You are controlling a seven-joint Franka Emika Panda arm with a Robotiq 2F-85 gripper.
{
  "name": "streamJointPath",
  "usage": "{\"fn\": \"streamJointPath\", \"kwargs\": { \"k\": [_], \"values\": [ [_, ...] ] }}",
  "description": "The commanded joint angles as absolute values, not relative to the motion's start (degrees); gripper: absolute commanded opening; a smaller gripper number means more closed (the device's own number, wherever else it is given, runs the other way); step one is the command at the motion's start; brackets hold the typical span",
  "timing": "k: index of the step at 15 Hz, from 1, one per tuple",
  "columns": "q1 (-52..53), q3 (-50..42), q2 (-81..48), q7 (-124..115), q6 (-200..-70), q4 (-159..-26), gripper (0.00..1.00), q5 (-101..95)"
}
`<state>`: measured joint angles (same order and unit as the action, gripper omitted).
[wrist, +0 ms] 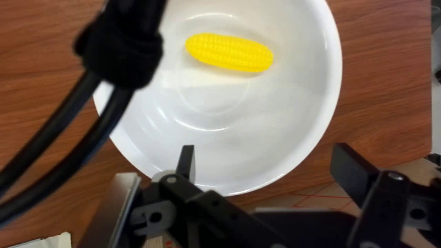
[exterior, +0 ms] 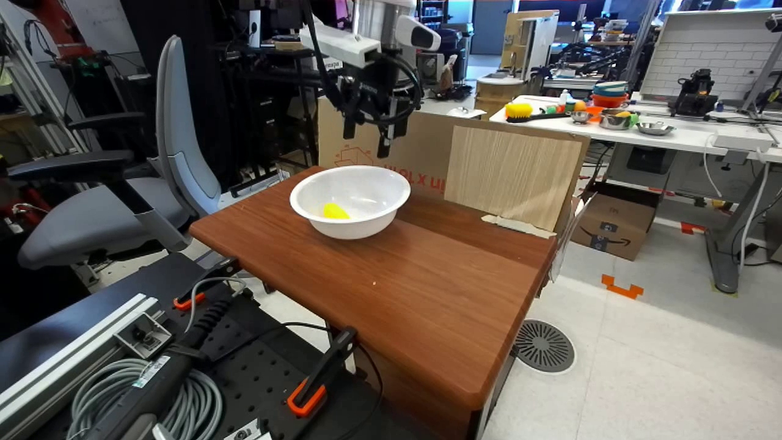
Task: Pick up the corn toy and place it in the bowl
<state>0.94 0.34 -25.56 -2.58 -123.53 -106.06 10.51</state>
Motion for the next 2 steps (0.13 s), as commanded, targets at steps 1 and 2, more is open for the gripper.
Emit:
{"fn": "streamJointPath", "kwargs": {
  "k": [1,2],
  "values": [
    [0.4,0.7,-21.7,-2.3,-123.3,-108.7,1.00,10.3],
    [0.3,0.6,-19.3,-2.2,-123.2,-110.4,1.00,10.3]
  ]
}}
